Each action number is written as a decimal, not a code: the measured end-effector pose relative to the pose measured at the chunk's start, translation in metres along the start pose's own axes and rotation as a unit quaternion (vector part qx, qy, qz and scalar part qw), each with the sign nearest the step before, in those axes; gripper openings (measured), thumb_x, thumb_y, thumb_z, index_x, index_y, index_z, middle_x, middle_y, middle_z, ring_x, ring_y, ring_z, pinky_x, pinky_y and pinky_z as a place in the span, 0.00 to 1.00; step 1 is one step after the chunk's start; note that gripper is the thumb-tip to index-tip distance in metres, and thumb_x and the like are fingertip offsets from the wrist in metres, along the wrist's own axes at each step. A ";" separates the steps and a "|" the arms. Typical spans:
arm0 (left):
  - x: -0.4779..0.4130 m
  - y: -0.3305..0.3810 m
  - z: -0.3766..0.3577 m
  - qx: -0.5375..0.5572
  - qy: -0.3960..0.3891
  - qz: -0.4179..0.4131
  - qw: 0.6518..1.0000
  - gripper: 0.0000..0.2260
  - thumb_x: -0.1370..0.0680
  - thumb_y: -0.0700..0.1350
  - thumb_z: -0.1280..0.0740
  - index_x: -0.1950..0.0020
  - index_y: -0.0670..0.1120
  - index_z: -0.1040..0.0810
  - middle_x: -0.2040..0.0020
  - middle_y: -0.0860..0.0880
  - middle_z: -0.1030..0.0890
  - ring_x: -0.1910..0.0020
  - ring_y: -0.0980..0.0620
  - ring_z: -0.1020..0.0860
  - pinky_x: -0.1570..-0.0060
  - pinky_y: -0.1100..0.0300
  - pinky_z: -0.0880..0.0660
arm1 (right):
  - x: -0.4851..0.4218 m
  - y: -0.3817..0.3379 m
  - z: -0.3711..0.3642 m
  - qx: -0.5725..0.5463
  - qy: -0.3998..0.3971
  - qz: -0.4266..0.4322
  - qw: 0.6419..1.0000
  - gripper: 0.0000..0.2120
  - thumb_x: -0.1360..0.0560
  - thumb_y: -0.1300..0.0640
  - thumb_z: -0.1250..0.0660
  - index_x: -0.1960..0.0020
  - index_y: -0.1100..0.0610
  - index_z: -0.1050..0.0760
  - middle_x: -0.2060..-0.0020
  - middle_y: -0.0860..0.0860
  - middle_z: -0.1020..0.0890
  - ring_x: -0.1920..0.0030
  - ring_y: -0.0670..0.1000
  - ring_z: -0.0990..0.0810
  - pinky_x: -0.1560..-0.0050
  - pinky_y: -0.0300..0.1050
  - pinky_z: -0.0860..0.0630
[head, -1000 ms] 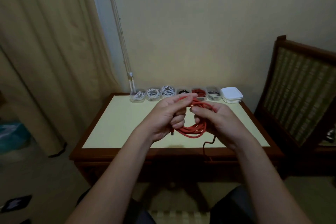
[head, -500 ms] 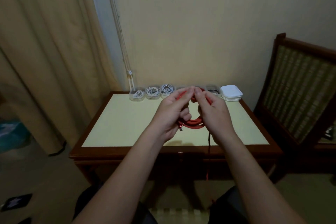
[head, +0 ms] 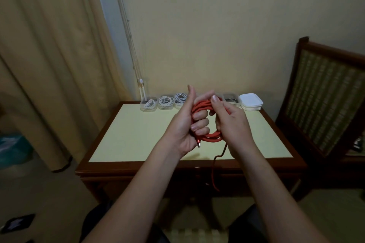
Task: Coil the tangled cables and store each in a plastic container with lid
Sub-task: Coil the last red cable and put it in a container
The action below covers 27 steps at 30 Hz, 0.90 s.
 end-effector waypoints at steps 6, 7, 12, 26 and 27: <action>-0.002 0.007 0.009 -0.035 0.035 -0.024 0.998 0.18 0.20 0.59 0.37 0.42 0.47 0.18 0.75 0.55 0.44 0.81 0.61 0.46 0.82 0.67 0.47 | -0.001 0.003 -0.002 -0.012 -0.015 -0.013 1.000 0.22 0.19 0.39 0.38 0.58 0.56 0.20 0.75 0.49 0.29 0.74 0.46 0.33 0.73 0.39 0.37; -0.003 0.010 0.013 -0.027 0.046 -0.029 0.998 0.16 0.19 0.57 0.37 0.43 0.47 0.18 0.75 0.55 0.43 0.81 0.61 0.46 0.83 0.67 0.47 | -0.003 0.006 -0.001 -0.010 -0.017 -0.014 1.000 0.23 0.19 0.38 0.39 0.55 0.57 0.19 0.74 0.48 0.27 0.72 0.45 0.31 0.71 0.39 0.35; -0.003 0.035 0.036 0.061 0.087 -0.049 0.993 0.13 0.17 0.54 0.39 0.46 0.47 0.21 0.78 0.55 0.42 0.84 0.61 0.44 0.85 0.68 0.47 | -0.007 0.014 0.023 0.034 0.016 0.000 0.999 0.21 0.21 0.40 0.34 0.55 0.59 0.20 0.70 0.47 0.28 0.71 0.43 0.34 0.69 0.37 0.37; 0.004 0.080 0.076 0.193 0.141 -0.108 0.965 0.08 0.19 0.40 0.41 0.50 0.43 0.22 0.76 0.55 0.39 0.83 0.57 0.42 0.83 0.67 0.44 | -0.008 0.050 0.072 0.152 0.063 0.017 0.986 0.09 0.24 0.48 0.27 0.58 0.52 0.19 0.65 0.47 0.20 0.66 0.45 0.27 0.63 0.42 0.30; 0.004 0.080 0.078 0.189 0.148 -0.113 0.964 0.06 0.19 0.40 0.40 0.50 0.43 0.23 0.76 0.55 0.39 0.83 0.57 0.41 0.83 0.67 0.44 | -0.007 0.050 0.070 0.170 0.061 0.026 0.983 0.09 0.24 0.48 0.27 0.59 0.51 0.19 0.65 0.47 0.19 0.67 0.44 0.27 0.63 0.41 0.30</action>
Point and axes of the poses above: each hand's wrist, its own x-axis away from the middle knuckle, its own z-axis out of the back of the hand, y = z × x, the point moved 9 cm from there along -x, towards the middle knuckle
